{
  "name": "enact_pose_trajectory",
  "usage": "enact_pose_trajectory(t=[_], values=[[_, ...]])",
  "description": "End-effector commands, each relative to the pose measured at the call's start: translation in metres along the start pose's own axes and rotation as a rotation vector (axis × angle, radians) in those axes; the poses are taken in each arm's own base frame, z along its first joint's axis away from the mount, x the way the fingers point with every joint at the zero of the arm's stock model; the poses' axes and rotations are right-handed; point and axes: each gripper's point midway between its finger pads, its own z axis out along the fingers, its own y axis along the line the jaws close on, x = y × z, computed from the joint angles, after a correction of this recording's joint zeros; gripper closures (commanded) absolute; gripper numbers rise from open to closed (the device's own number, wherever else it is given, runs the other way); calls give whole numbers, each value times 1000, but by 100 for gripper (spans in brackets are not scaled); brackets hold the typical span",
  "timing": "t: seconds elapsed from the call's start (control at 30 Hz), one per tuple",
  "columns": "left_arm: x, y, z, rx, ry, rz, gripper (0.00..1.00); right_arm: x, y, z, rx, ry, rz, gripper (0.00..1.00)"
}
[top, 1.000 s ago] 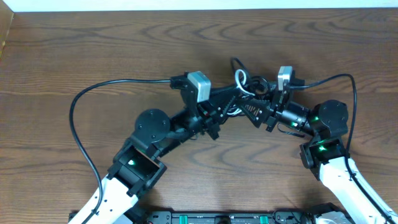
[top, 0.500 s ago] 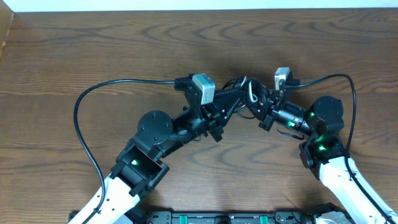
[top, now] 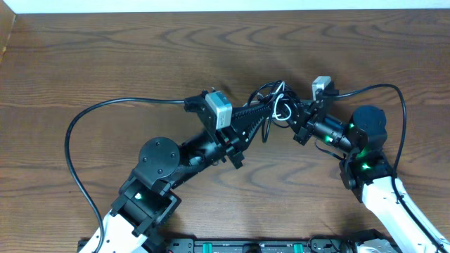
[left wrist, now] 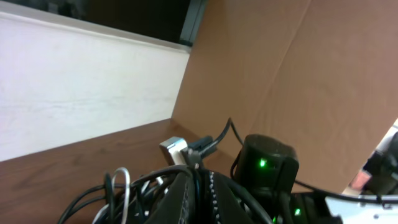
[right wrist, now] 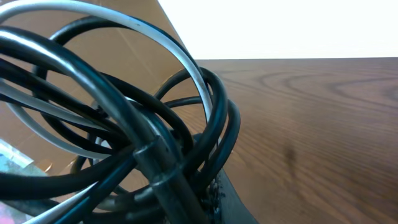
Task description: Untangle cables
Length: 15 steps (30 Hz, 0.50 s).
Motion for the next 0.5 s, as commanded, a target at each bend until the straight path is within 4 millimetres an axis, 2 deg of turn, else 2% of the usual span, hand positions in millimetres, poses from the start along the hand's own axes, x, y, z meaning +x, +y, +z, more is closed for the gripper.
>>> enact_pose_trajectory(t=[0.0, 0.2, 0.3, 0.4, 0.47], values=[[-14, -17, -10, 46, -30, 119, 93, -6, -18, -3, 80, -27, 10, 99], [2, -9, -9, 17, 33, 99, 91, -9, -12, -2, 47, -35, 34, 99], [8, -6, -9, 8, 59, 89, 83, -15, 2, -4, -26, -42, 21, 99], [14, -3, -8, 0, 82, 80, 70, -21, 16, -5, -98, -55, 25, 99], [18, -1, -6, -5, 95, 75, 66, -25, 23, -6, -130, -62, 27, 99]])
